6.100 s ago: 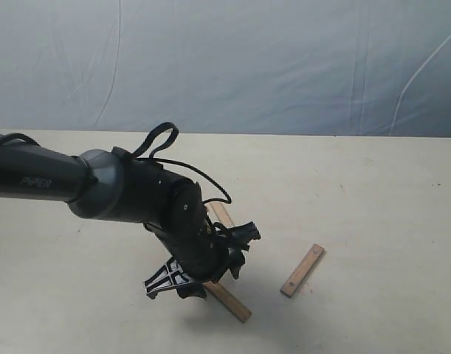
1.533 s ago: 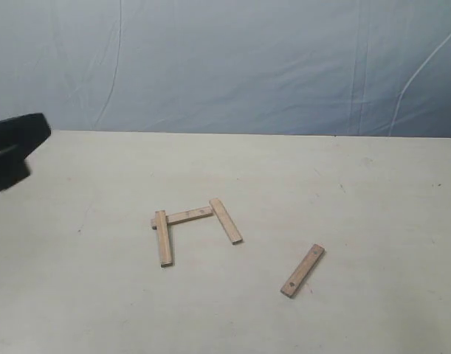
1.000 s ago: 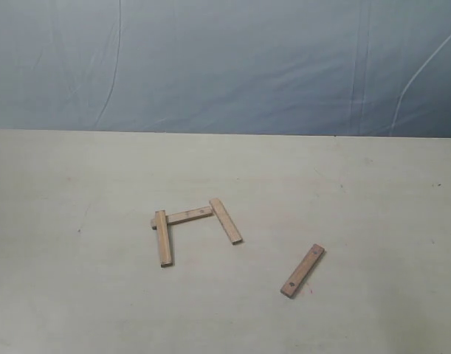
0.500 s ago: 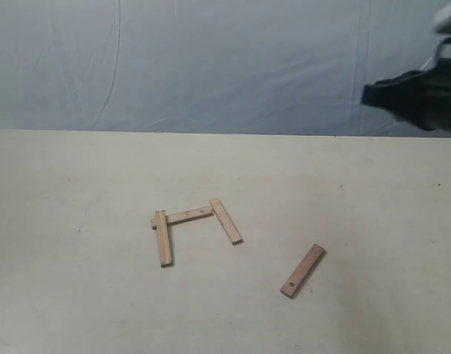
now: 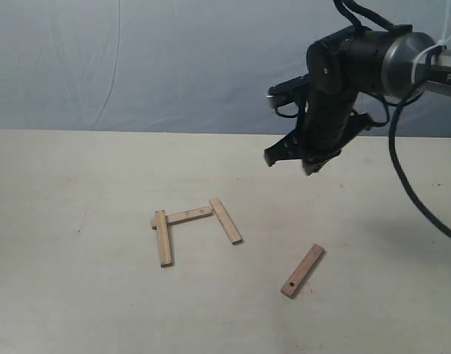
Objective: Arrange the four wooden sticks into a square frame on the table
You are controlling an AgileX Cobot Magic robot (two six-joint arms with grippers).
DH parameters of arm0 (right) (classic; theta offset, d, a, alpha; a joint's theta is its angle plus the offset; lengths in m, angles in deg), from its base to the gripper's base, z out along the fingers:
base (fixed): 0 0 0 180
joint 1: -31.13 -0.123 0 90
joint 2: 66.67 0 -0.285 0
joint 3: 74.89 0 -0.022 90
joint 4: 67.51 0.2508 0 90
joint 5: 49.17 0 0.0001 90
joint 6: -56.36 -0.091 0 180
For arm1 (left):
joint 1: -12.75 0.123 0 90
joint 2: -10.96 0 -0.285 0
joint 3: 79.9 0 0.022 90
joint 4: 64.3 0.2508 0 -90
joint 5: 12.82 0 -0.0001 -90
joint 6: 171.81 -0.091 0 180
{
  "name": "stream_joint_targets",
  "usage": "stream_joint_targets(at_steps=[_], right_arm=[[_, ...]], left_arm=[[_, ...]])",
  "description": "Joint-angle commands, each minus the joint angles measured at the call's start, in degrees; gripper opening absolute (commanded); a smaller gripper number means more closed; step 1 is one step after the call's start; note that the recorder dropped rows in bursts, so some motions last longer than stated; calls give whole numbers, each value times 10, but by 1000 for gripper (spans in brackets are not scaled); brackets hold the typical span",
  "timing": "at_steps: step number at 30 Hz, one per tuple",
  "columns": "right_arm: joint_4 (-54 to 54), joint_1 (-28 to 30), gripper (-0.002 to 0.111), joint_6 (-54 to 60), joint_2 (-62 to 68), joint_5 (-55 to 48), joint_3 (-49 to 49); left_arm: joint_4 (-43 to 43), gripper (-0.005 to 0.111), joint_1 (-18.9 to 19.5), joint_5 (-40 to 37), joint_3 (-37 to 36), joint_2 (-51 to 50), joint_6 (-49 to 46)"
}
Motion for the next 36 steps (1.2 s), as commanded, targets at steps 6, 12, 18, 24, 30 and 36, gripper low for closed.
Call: stream_joint_targets(at_steps=[6,12,18,24,30,36], right_arm=[[146,-74,51,89,63,61,-23],[145,-87,51,89,101,74,-47],[114,-87,51,76,141,77,-81],[106,-87,51,63,172,80,-101],[106,-87,47,47,197,77,-115],[98,-87,-1,33,195,51,-115]], left_arm=[[6,0,3,-5,-2,-3,-2],[6,0,3,-5,-2,-3,-1],[6,0,3,-5,-2,-3,-1],[6,0,3,-5,-2,-3,-1],[6,0,3,-4,-2,-3,-1],[6,0,3,-4,-2,-3,-1]])
